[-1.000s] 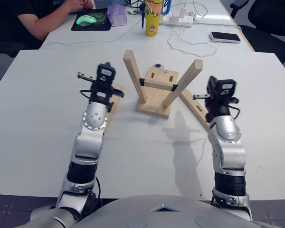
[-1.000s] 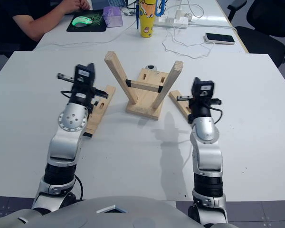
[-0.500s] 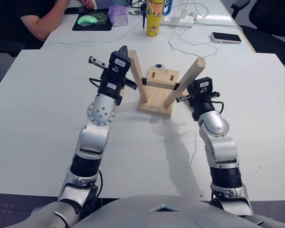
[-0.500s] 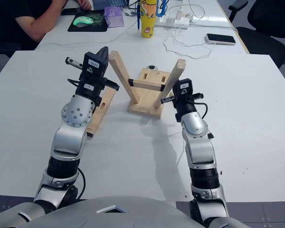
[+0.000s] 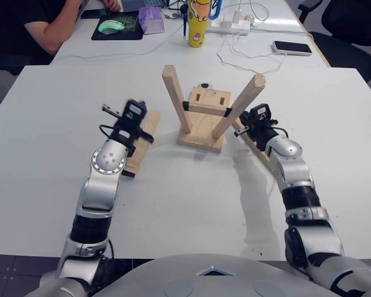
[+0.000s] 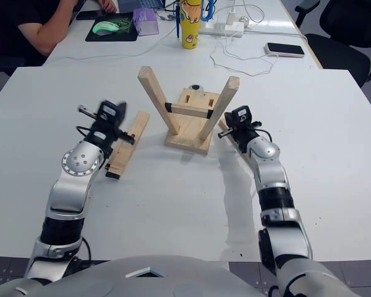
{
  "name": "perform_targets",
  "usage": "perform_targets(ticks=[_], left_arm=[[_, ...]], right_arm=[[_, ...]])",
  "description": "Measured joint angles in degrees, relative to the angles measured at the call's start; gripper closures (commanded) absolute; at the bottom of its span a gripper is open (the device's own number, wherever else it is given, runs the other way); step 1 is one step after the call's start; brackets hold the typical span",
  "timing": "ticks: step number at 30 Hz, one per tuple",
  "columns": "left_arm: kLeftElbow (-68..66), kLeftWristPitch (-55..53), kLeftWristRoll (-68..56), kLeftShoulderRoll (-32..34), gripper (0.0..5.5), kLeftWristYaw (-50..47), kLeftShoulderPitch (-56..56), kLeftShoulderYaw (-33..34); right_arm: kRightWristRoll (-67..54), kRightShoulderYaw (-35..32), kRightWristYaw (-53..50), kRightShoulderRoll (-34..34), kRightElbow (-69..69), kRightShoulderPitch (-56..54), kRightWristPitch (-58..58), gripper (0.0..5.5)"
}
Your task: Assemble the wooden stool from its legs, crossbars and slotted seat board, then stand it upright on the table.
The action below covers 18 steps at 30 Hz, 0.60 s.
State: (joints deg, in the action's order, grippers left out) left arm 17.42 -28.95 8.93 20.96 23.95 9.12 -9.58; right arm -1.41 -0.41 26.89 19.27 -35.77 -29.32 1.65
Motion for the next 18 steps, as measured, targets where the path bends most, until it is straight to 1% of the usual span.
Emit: perform_targets(ticks=[3, 6, 9, 14, 18], left_arm=[[-1.4, -1.7, -2.3, 6.9, 5.49, 10.8, 0.9, -2.7], [-4.2, -2.2, -2.1, 8.2, 5.49, 14.8, 3.8, -6.1], [-6.7, -3.0, -1.6, 5.4, 5.49, 14.7, 6.4, -10.2], [-10.2, -4.3, 0.8, -1.4, 5.49, 10.6, 8.1, -15.4], [-14.9, -3.9, 3.4, -4.0, 5.49, 7.7, 9.2, -18.0]], right_arm=[[0.7, 1.0, 4.9, 0.9, -11.7, -6.1, 6.4, 5.5], [2.2, 2.8, 9.3, 1.1, -18.4, -8.5, 11.3, 5.5], [3.3, 4.4, 12.1, 0.9, -22.0, -8.9, 14.6, 5.5], [4.8, 6.3, 13.5, -1.0, -25.2, -9.5, 18.8, 5.5], [5.5, 7.7, 14.6, -2.7, -25.6, -9.8, 21.0, 5.5]])
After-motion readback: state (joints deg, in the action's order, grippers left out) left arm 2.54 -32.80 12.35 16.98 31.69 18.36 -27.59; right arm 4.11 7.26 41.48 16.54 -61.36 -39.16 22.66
